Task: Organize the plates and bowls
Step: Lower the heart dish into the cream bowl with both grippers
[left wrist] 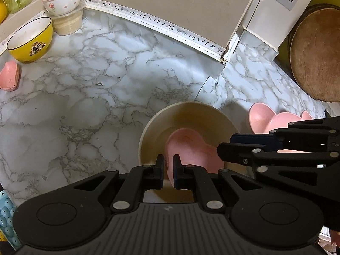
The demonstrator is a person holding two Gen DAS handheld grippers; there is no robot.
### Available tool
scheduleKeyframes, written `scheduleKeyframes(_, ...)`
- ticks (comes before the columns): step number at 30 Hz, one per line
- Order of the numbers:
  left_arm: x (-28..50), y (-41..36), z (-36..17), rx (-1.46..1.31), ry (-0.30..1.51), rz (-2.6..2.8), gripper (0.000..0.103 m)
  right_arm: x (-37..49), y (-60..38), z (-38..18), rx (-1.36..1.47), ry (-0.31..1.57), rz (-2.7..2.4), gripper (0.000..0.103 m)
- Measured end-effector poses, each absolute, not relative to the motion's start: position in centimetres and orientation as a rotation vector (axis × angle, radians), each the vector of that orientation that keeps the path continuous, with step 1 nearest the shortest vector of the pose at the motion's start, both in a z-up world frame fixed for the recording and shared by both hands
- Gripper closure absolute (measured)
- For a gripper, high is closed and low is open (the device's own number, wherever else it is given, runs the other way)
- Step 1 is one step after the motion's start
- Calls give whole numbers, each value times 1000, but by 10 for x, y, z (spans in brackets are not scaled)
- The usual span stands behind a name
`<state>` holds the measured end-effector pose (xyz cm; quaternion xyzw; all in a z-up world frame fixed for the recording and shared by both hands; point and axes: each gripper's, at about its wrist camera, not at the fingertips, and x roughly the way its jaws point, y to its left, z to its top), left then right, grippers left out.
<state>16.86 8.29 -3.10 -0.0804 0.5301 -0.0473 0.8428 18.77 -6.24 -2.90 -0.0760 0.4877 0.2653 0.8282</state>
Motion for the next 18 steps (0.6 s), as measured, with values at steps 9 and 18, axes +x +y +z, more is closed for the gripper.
scheduleKeyframes(9, 155, 82, -18, -156, 1060, -121, 95, 176, -73, -18, -142, 983, 604, 88)
scheduleKeyframes(18, 131, 75, 4, -83, 947, -110, 94, 156, -91, -1, -127, 884, 654, 87)
